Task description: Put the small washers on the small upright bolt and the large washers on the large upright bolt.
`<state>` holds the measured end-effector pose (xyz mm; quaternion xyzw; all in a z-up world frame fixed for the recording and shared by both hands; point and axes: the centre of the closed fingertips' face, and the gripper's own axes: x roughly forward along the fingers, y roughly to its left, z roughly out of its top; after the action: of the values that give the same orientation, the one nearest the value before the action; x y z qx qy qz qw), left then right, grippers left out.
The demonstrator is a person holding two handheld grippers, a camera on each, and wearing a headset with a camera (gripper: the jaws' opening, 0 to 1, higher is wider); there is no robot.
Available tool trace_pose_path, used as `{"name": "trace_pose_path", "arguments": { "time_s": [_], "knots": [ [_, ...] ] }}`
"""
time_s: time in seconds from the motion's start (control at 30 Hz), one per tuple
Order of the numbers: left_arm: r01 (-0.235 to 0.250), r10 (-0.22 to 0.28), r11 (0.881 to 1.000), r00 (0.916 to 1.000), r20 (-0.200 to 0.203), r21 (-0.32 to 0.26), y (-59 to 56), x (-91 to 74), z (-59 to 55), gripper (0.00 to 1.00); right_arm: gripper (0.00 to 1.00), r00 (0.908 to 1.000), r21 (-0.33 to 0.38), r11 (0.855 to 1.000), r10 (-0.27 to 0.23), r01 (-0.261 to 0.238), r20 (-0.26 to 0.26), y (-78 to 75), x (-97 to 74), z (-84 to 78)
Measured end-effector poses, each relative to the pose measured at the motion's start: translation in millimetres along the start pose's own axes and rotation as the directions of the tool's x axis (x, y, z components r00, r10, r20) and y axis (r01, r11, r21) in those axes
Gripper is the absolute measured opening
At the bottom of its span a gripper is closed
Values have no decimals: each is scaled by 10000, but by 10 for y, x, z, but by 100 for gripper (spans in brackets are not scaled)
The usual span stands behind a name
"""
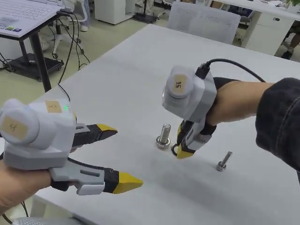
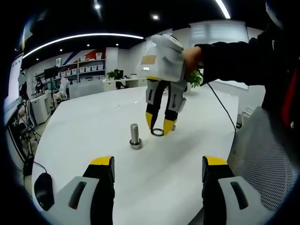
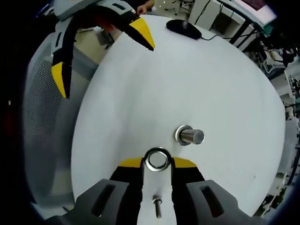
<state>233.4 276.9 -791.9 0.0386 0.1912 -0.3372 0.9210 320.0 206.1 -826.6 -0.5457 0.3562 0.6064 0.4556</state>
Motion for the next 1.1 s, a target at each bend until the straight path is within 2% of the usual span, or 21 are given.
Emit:
{"name": "trace_pose_path", "arguments": {
  "time_s": [0.4, 0.67, 0.97, 1.1],
  "knots": [
    [34, -34, 10000, 10000, -9, 11, 2, 34, 17, 76, 23, 9989, -175, 9989, -425, 428, 181, -147, -257, 53],
    [34, -34, 10000, 10000, -17, 11, -1, 41, 13, 76, 23, 9968, -422, 9962, -750, 762, 290, -282, -392, 176],
    [-34, 34, 10000, 10000, -50, -54, 11, 31, -13, 76, 23, 9959, -686, 9939, -838, 860, 348, -435, -409, 316],
    [-58, 57, 10000, 10000, -68, -68, 17, 24, -21, 76, 23, 9964, -796, 9936, -769, 795, 358, -438, -364, 371]
  ]
}}
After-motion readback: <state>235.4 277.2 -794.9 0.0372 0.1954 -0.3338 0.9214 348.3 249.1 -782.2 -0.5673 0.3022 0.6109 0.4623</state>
